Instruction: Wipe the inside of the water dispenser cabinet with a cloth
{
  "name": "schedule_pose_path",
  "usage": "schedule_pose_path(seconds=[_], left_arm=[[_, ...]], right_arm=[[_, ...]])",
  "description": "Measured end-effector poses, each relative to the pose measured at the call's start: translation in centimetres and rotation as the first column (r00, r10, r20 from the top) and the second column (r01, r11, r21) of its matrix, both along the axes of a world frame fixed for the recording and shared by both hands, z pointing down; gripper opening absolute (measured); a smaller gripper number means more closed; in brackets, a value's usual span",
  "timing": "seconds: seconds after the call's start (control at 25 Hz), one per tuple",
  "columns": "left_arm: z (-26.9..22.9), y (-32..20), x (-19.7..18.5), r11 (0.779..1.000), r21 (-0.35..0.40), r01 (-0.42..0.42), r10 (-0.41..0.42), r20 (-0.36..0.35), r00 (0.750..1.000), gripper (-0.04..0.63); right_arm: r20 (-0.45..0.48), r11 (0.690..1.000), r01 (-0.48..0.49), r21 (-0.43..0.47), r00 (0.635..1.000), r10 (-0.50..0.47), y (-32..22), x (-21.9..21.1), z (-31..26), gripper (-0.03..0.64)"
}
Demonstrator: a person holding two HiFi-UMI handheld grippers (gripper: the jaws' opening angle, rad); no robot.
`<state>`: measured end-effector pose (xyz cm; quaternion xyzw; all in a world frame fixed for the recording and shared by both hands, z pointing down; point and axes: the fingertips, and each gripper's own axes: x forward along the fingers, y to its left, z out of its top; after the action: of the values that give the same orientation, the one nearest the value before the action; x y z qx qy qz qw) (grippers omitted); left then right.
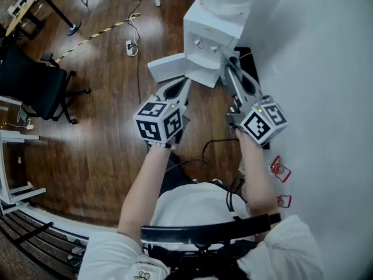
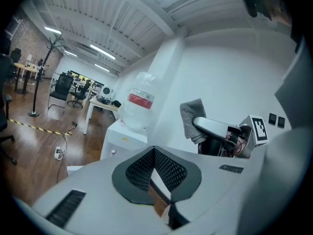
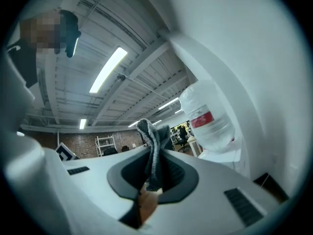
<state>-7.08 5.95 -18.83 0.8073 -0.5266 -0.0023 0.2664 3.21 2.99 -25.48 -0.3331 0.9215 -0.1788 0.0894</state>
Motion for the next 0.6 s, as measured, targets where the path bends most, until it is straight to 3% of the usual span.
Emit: schedule_pose_path(seconds=[0.16,0.36,0.48,0.6], left_arm=[[-2.1,5.5,8.5,1.0,0.022,-0.001,0.001,-0.033,0.999,-0.009],[-4.2,9.6,16.4,0.997,0.039,-0.069,0.069,-0.011,0.998,-0.008],[-4.8,11.7,18.6,0.99,0.049,-0.135,0.136,-0.012,0.991,-0.008],[-5.4,13.5,18.4,0.981,0.057,-0.184,0.185,-0.012,0.983,-0.008]], right_arm=[[-0.06,0.998,-0.013,0.069,0.998,0.017,5.1,8.5,-2.2,0.041],[-0.144,0.993,-0.06,0.102,0.987,0.074,9.5,15.6,-3.6,0.043],[-0.135,0.99,-0.087,0.107,0.986,0.101,12.0,17.3,-4.2,0.043],[-0.123,0.986,-0.12,0.112,0.983,0.134,14.3,16.6,-4.5,0.043]])
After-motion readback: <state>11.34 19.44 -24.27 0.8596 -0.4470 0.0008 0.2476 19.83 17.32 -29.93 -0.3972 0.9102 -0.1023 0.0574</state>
